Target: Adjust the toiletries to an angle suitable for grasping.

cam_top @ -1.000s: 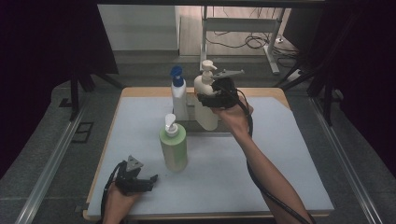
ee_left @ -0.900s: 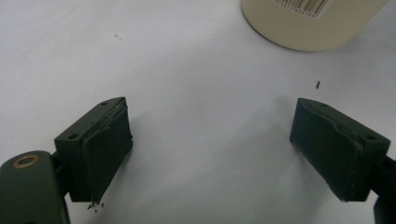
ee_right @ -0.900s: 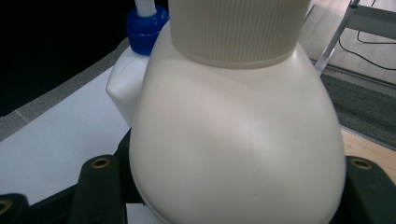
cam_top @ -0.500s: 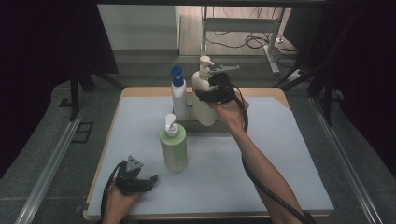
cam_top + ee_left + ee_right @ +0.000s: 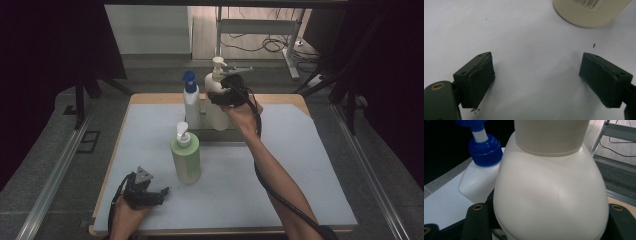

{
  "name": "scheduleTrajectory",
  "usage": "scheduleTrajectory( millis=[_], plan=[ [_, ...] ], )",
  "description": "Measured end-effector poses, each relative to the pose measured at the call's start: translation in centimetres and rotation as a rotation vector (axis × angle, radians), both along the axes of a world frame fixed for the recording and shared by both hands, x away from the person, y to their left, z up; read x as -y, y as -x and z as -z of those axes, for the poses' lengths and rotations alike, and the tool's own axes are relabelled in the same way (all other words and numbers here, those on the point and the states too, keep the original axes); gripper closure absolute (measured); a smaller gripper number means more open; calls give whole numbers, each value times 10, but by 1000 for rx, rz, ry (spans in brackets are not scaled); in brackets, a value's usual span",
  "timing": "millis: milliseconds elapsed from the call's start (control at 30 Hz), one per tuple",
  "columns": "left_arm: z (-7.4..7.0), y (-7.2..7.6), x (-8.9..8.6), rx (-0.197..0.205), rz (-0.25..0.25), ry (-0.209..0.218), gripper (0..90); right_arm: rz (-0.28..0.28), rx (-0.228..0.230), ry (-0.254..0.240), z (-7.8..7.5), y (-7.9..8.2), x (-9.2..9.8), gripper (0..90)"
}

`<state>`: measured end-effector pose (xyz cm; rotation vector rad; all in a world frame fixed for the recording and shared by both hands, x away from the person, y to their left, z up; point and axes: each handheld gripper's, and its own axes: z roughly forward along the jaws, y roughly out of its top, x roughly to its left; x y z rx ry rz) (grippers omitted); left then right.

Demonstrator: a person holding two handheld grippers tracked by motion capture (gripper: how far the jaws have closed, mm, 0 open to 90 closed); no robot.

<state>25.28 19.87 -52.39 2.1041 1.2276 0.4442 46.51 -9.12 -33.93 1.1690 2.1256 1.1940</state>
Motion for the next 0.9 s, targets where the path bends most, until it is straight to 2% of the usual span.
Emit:
scheduleTrajectory(
  millis=[667, 900],
  plan=[
    [0, 0, 0, -1, 3, -4, 122, 16, 20, 17, 17, -12, -5, 371],
    [0, 0, 0, -1, 3, -4, 122, 23, 9, 18, 26, -15, -4, 371]
  ],
)
